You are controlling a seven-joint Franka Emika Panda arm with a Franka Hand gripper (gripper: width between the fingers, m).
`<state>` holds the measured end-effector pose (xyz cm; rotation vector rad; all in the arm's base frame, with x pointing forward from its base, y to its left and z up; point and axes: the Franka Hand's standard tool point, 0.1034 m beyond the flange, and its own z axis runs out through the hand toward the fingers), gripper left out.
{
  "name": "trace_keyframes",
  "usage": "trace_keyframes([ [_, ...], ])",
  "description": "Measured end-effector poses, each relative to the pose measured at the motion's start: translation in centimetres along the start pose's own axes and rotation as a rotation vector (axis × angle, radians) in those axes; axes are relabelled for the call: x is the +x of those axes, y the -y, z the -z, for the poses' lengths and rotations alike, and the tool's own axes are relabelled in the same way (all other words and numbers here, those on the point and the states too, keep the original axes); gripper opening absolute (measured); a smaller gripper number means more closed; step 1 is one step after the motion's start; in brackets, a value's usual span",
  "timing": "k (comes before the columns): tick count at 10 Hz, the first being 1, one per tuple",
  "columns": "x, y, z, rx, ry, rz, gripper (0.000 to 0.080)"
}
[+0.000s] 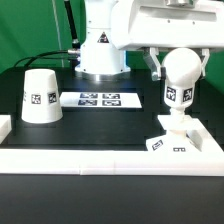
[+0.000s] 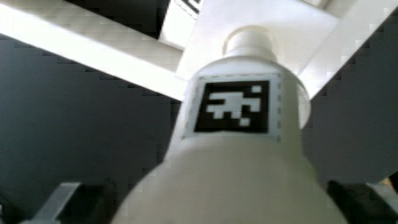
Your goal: Assemble lamp
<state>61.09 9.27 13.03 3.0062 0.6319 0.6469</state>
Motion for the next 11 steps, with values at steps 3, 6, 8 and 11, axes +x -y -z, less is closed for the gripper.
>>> trace_keyframes([
  [3,-0.5,0.1,-0.6,0.003,0.011,0.000,0.0577],
  [6,-0.7,0.4,-1.1,0.004,0.010,0.002,0.0577],
  [8,-0.8,0.5,-1.1,-0.006,-0.021,0.004,0.0577],
  [11,-1.3,0.6,-1.2,-0.010,-0.032,0.004,0.0577],
])
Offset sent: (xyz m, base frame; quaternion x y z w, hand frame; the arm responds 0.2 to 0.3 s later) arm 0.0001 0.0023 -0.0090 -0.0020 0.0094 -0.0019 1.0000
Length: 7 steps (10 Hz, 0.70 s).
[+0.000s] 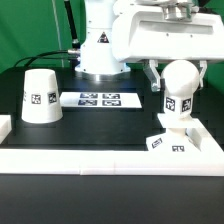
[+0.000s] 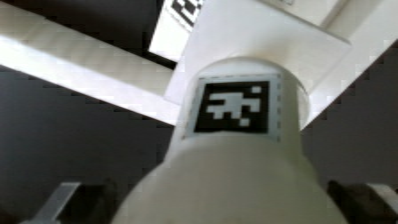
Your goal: Assemble lamp
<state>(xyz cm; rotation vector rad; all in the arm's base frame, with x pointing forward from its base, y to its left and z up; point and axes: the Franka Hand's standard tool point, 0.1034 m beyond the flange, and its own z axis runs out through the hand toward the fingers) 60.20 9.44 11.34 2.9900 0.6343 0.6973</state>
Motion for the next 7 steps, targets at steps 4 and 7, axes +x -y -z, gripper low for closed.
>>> trace_keyframes([
  [4,-0.26,0.02,0.26,0.007,0.022,-0.009,0.0694],
  [7,-0.32,0.10,0.64,0.014,0.043,-0.013,0.0699],
])
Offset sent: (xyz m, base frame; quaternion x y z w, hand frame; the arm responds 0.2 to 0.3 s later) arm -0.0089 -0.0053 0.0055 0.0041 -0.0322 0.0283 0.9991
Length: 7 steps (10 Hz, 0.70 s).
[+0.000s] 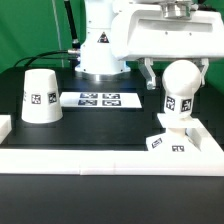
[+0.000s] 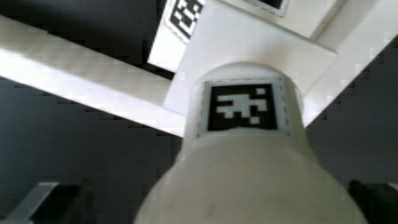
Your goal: Assemble lamp
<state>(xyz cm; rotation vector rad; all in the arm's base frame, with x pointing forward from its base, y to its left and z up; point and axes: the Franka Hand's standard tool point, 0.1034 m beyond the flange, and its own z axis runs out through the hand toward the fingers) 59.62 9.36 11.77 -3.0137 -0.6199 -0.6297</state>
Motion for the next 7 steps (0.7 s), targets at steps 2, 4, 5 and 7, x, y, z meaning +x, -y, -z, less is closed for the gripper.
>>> trace_keyframes([
  [2,0.11,0.03,0.38,0.003,0.008,0.001,0.0699],
  [4,0.33,0.01,0.59,0.002,0.004,0.003,0.0699],
  [5,0.73,-0.13,0.77,0.003,0.005,0.003,0.0699],
  [7,0.96,-0.15,0.86,0.008,0.018,0.002,0.0699],
])
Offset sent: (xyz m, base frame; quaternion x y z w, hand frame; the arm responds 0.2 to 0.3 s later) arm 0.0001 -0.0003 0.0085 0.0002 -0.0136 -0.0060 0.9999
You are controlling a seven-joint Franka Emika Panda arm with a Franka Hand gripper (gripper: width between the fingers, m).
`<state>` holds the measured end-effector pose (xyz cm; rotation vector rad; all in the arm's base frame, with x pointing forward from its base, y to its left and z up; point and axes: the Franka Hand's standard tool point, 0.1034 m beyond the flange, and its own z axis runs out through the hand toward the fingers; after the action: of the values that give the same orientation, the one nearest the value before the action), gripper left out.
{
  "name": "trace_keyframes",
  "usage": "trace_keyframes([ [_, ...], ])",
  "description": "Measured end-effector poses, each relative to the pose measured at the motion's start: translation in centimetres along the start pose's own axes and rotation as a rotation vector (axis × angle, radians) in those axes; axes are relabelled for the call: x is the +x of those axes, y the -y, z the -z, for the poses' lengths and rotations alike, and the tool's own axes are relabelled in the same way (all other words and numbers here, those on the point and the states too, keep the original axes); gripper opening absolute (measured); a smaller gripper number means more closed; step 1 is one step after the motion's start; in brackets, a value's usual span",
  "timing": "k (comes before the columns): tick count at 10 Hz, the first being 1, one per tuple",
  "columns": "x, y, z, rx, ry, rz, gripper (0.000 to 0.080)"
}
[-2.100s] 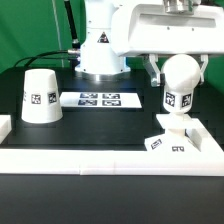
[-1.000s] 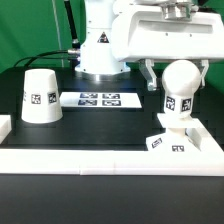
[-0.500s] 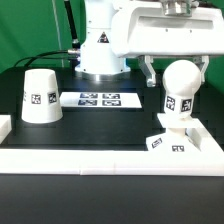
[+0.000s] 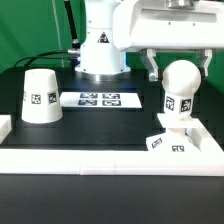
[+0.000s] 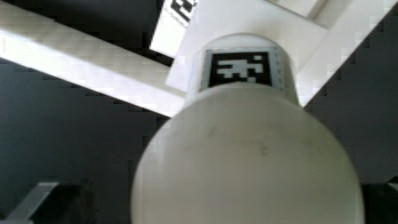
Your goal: Assemble lamp
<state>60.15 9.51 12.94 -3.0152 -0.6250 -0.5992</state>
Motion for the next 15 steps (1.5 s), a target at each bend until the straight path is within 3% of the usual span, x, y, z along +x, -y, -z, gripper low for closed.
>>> trace_keyframes([
  [1,-0.4,0.2,-0.2,0.010,0.030,0.001,0.0699],
  [4,-1.1,1.1,-0.3,0.080,0.240,-0.015,0.0699],
  [6,-1.9,1.5,-0.6,0.107,0.332,-0.018,0.0699],
  [14,0.4,0.6,-0.3,0.101,0.294,-0.010,0.0699],
  [15,0.4,0.6,-0.4,0.100,0.293,-0.010,0.0576],
])
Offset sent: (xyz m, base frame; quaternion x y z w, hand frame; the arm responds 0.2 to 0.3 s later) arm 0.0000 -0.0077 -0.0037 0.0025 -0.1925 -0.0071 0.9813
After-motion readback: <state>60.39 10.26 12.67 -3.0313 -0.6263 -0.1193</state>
